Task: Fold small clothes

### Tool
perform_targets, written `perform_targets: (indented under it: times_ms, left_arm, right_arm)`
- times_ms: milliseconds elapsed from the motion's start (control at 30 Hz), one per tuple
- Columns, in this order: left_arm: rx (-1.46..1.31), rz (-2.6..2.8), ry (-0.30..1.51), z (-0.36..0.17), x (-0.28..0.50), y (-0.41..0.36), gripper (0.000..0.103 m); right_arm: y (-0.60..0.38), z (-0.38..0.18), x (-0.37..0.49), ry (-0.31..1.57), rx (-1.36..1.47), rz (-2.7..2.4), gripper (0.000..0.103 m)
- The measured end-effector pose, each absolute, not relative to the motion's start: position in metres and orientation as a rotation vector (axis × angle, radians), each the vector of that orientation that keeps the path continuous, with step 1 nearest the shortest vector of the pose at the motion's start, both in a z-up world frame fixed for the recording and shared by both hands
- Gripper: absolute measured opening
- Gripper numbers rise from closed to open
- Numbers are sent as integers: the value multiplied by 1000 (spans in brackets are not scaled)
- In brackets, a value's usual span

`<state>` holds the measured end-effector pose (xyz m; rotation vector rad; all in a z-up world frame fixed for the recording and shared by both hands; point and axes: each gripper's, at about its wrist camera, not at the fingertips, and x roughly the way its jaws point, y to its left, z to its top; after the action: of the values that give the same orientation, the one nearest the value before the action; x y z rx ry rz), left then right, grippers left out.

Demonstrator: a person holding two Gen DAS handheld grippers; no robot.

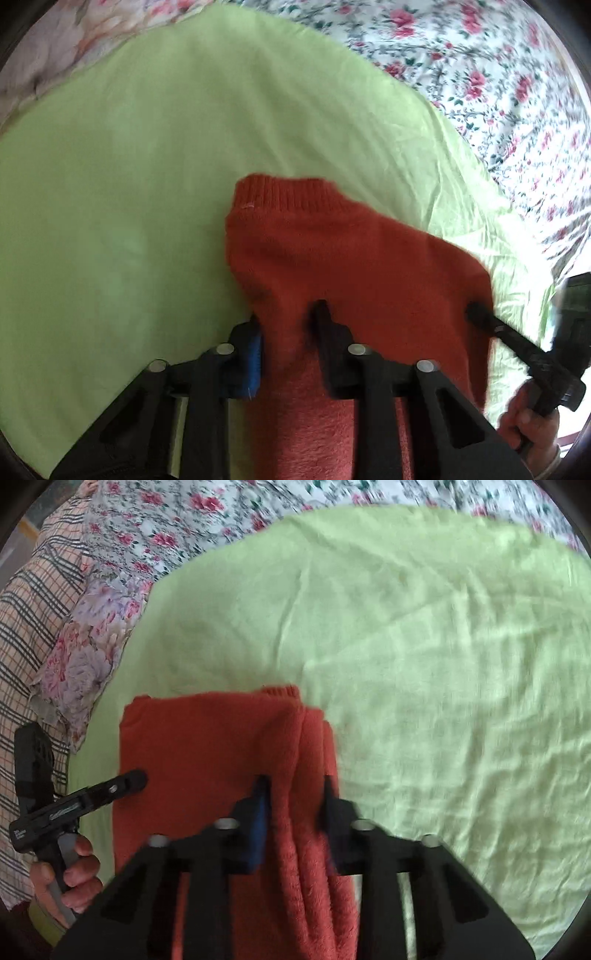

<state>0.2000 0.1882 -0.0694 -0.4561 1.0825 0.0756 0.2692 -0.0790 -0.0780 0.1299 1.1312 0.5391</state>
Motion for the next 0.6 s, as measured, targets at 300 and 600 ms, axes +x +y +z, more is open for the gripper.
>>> perform_targets:
  times_ms: [300,600]
  left_arm:
    - [-374,135,1058,-75,200,191,9]
    - [-335,193,1066,-62,189,190,13]
  right_arm:
    - [-84,-76,263,1051,118,535,15]
    - [-80,-72,265,1078,62,496,31]
